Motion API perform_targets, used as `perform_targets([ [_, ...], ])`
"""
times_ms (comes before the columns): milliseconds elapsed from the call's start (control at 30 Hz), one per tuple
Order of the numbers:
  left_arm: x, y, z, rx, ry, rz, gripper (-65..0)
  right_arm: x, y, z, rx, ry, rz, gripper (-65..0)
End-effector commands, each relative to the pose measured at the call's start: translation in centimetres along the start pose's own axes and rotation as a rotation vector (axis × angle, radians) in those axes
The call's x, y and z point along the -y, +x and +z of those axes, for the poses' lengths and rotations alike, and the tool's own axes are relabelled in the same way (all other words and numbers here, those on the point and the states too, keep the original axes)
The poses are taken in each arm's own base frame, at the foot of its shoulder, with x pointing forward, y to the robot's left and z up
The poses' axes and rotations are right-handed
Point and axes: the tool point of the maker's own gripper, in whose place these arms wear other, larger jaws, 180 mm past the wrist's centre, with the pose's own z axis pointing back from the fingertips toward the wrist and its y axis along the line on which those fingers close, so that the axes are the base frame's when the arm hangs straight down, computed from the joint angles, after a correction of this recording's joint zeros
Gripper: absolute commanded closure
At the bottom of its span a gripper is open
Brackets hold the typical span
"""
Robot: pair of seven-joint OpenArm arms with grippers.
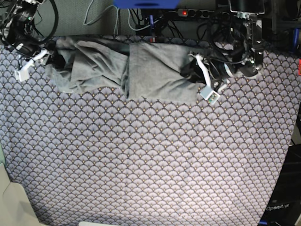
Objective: Fold the T-shirt properly
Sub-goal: 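Move the right gripper onto the shirt's other end and grasp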
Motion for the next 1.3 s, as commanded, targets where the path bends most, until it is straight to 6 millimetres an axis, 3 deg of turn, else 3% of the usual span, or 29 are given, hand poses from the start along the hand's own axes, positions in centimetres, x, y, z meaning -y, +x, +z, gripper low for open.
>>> perform_targets([
  [0,-1.5,-0.6,0.5,-0.050,0.062,-0.011,-19.8,-0.4,-0.8,-0.2,-0.051,0.006,0.019,-34.4],
  [167,-1.6,-0.6,0.6,-0.049,0.063,-0.010,-19.8,-1.5,-1.4,-1.1,-0.072,0.039,0.027,-25.3],
  [367,-1.5,-0.6,0.5,-0.049,0.062,-0.009,-19.8,-1.7,-0.9,-1.2,-0.063,0.043,0.031,-10.0],
  [500,-1.5,-0.7,0.5,-0.051,0.061,-0.008,-19.8,-1.9,0.9,-0.5,-0.027,0.027,0.079,-0.7],
  [667,-1.5,-0.8,0.5,-0.056,0.062,-0.009,-19.8,-3.8,4.0,1.2,0.048,-0.004,0.212,-0.6],
  [933,-1.5,-0.8,0.5,-0.056,0.062,-0.009,-19.8,-7.4,5.9,2.1,0.088,-0.004,0.329,-0.6],
  [1067,-1.5,-0.8,0.5,-0.056,0.062,-0.009,-19.8,-9.5,6.4,1.8,0.111,0.026,0.371,-0.7],
  [1267,-1.5,-0.7,0.5,-0.053,0.060,-0.008,-19.8,-12.5,4.9,-0.1,0.038,0.118,0.441,-0.7],
])
